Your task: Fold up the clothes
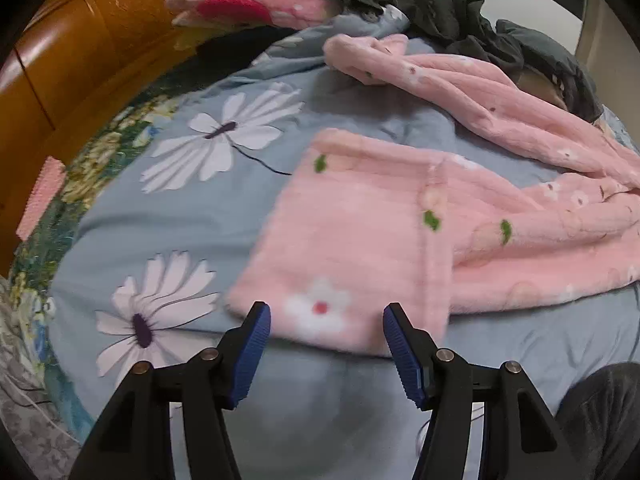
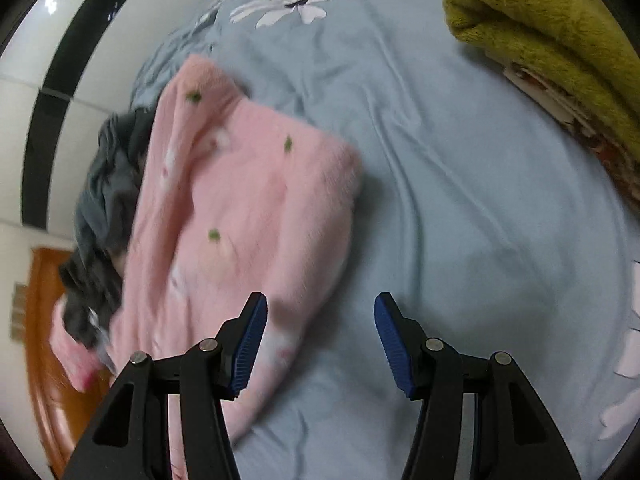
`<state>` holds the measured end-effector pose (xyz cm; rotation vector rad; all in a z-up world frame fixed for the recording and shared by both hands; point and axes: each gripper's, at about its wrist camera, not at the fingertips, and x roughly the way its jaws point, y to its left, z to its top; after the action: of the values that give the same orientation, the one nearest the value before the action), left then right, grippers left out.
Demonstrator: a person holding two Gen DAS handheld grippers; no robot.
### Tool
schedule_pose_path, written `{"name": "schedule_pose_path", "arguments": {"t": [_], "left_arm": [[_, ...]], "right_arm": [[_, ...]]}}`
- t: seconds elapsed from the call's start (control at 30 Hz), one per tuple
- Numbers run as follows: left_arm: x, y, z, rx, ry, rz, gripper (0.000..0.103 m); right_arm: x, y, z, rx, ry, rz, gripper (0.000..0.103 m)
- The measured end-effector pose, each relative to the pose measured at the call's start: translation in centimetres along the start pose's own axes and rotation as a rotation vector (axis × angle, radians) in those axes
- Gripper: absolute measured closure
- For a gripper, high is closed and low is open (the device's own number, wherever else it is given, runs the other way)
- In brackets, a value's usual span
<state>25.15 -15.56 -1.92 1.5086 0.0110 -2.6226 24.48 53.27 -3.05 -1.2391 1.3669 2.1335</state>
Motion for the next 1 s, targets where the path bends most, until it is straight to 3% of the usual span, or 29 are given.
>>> {"name": "schedule_pose_path", "arguments": {"t": [0.2,0.43,0.73,0.8,0.87,1.0], "left_arm": [[-0.4,-0.7,-1.0,0.263,0.002,0.082,0.036],[1.6,-5.8,-2.4,0.665,-0.01,0.12,0.035],[3.8,-7.8,-4.2,0.95,-0.048,0.213,0.036],[3.9,-7.7,-4.0,0.952,-0.054,0.229,0.036],[3.6,-7.2,-3.2,0.881,-0.047,0.205,0.038],[2.2,-5.0,-0.7,0.656,-0.015,0.055,0.058]], "right_arm": [[2.4,0.3,1.1,0.063,0.009,-0.005,0.046],[3.8,1.3,0.4,0.03,0.034,-0.032,0.046],[4.2,1.0,0.5,0.046,0.039,-0.04,0.046],[4.3,1.1,0.4,0.042,0.04,-0.046,0.046],[4.4,1.1,0.3,0.038,0.041,-0.052,0.046],[4.4,0.9,0.2,0.044,0.04,-0.046,0.046]]}}
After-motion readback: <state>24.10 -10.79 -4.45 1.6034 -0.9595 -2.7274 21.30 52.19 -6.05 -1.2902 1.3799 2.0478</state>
